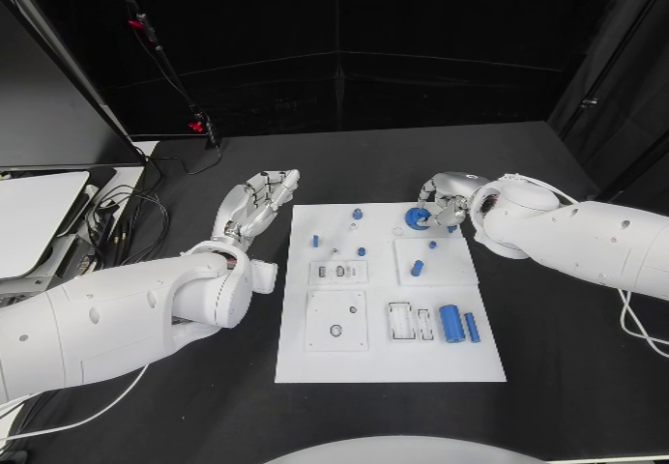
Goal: Assemble the parts on the task board
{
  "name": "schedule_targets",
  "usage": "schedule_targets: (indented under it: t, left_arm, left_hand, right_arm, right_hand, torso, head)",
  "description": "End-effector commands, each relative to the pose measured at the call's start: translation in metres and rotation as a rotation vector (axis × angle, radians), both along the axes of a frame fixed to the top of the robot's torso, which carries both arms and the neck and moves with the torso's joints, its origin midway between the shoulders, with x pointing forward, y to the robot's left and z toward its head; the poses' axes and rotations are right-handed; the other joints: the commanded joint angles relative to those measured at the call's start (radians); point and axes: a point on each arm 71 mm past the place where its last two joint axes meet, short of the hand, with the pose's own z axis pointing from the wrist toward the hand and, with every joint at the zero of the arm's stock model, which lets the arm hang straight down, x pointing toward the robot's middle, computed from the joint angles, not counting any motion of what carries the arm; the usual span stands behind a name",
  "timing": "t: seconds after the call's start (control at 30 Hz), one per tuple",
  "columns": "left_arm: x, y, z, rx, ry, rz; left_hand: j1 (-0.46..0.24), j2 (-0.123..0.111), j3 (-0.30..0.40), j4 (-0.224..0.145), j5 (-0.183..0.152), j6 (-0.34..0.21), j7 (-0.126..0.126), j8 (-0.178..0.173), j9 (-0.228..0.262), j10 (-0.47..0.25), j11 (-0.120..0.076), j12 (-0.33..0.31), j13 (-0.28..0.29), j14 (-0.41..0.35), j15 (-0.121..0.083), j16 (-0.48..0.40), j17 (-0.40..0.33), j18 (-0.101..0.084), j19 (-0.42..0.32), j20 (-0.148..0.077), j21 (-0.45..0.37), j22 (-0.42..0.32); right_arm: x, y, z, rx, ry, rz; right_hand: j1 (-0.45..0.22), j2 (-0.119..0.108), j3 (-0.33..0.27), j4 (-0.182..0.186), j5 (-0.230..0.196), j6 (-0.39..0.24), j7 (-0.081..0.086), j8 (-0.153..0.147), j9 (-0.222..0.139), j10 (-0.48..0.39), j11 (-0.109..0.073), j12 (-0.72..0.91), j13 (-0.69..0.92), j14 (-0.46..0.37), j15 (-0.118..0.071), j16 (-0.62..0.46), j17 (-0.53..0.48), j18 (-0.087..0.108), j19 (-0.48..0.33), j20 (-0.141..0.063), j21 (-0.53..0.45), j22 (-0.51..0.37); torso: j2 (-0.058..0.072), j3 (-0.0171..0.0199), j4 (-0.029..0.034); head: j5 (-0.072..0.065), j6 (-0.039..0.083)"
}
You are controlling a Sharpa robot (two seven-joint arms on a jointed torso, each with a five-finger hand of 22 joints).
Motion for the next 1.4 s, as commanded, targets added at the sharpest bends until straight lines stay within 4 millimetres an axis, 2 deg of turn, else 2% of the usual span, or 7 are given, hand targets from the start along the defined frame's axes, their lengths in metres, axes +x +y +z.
schedule_targets:
  t: [0.03, 0.23, 0.53, 0.7, 0.87, 1.07, 1.4]
  left_arm:
    - [-0.006, 0.000, 0.019, -0.060, -0.267, -0.031]
    - [-0.006, 0.000, 0.019, -0.058, -0.268, -0.029]
    - [-0.006, 0.001, 0.019, -0.058, -0.269, -0.028]
    - [-0.006, 0.001, 0.019, -0.058, -0.268, -0.028]
    - [-0.006, 0.000, 0.019, -0.058, -0.267, -0.029]
    - [-0.006, 0.000, 0.019, -0.059, -0.266, -0.030]
    - [-0.006, 0.000, 0.019, -0.059, -0.259, -0.033]
  left_hand:
    - [0.000, 0.006, -0.006, 0.001, 0.004, 0.007, 0.138, -0.003, 0.000, 0.004, 0.001, 0.002, -0.001, 0.004, 0.006, 0.002, 0.000, 0.011, 0.000, 0.001, 0.004, 0.000]
    - [0.001, 0.009, -0.006, 0.001, 0.005, 0.007, 0.138, -0.003, 0.000, 0.004, 0.001, 0.002, -0.001, 0.004, 0.006, 0.002, 0.000, 0.010, 0.000, 0.001, 0.004, 0.000]
    - [0.001, 0.012, -0.006, 0.002, 0.005, 0.008, 0.138, -0.004, 0.000, 0.005, 0.001, 0.002, -0.001, 0.005, 0.006, 0.002, 0.000, 0.010, 0.001, 0.002, 0.005, 0.001]
    - [0.001, 0.012, -0.006, 0.002, 0.005, 0.008, 0.138, -0.004, 0.000, 0.005, 0.001, 0.002, -0.001, 0.005, 0.006, 0.002, 0.000, 0.010, 0.001, 0.002, 0.005, 0.001]
    - [0.001, 0.012, -0.006, 0.002, 0.005, 0.008, 0.138, -0.004, 0.000, 0.005, 0.001, 0.002, -0.001, 0.005, 0.006, 0.002, 0.000, 0.010, 0.001, 0.002, 0.005, 0.001]
    - [0.001, 0.015, -0.007, 0.002, 0.006, 0.009, 0.138, -0.004, 0.000, 0.006, 0.001, 0.002, -0.001, 0.006, 0.006, 0.002, 0.000, 0.010, 0.000, 0.002, 0.005, 0.001]
    - [0.001, 0.016, -0.008, 0.002, 0.007, 0.009, 0.138, -0.004, 0.000, 0.006, 0.001, 0.002, -0.001, 0.006, 0.006, 0.002, 0.000, 0.010, 0.000, 0.002, 0.006, 0.001]
  right_arm:
    - [0.001, 0.001, 0.002, -0.007, -0.015, -0.012]
    - [0.001, 0.002, 0.000, -0.018, 0.006, -0.023]
    - [0.001, 0.005, -0.003, -0.034, 0.039, -0.031]
    - [0.000, 0.006, -0.004, -0.041, 0.053, -0.037]
    - [0.001, 0.006, -0.004, -0.041, 0.053, -0.038]
    - [0.000, 0.010, 0.002, 0.007, -0.033, -0.005]
    - [-0.006, 0.021, 0.022, 0.130, -0.264, 0.089]
  right_hand:
    - [-0.004, 0.008, 0.009, -0.002, -0.004, 0.042, 0.000, -0.034, -0.019, 0.108, -0.004, 0.003, 0.263, 0.104, -0.002, 0.002, 0.263, -0.007, 0.102, -0.007, 0.003, 0.263]
    - [-0.013, 0.001, 0.008, -0.001, -0.006, 0.076, 0.000, -0.084, -0.044, 0.108, -0.003, 0.003, 0.263, 0.104, -0.002, 0.002, 0.263, -0.007, 0.102, -0.005, 0.003, 0.263]
    - [-0.020, -0.010, 0.004, -0.003, -0.007, 0.073, 0.002, -0.148, -0.073, 0.108, -0.003, 0.003, 0.263, 0.104, -0.003, 0.002, 0.263, -0.007, 0.102, -0.006, 0.003, 0.263]
    - [-0.019, -0.011, 0.003, -0.004, -0.009, 0.070, 0.003, -0.162, -0.079, 0.108, -0.002, 0.003, 0.263, 0.104, -0.003, 0.002, 0.263, -0.007, 0.102, -0.006, 0.003, 0.263]
    - [-0.030, 0.015, 0.011, -0.001, -0.010, 0.123, 0.003, -0.168, -0.081, 0.108, -0.002, 0.003, 0.263, 0.104, -0.002, 0.002, 0.263, -0.007, 0.102, -0.005, 0.003, 0.263]
    - [0.015, 0.071, 0.063, -0.037, 0.008, 0.270, -0.008, -0.170, -0.082, 0.108, -0.013, 0.003, 0.263, 0.104, -0.009, 0.002, 0.263, -0.007, 0.102, -0.012, 0.003, 0.263]
    - [0.025, 0.070, 0.081, -0.066, 0.052, 0.323, -0.006, -0.204, -0.090, 0.108, -0.010, 0.003, 0.263, 0.104, -0.009, 0.002, 0.263, -0.007, 0.102, -0.013, 0.003, 0.263]
  torso:
    - [0.000, -0.0003, 0.0002]
    - [0.000, -0.0003, 0.0005]
    - [0.000, -0.0001, 0.0009]
    - [0.000, -0.0001, 0.0006]
    - [0.000, 0.0000, 0.0012]
    - [0.000, 0.0008, 0.0018]
    - [-0.001, -0.0011, 0.0017]
  head:
    - [-0.002, 0.000]
    - [-0.001, -0.001]
    - [0.000, -0.001]
    - [0.000, -0.001]
    - [0.001, -0.002]
    - [0.004, -0.007]
    - [0.005, -0.002]
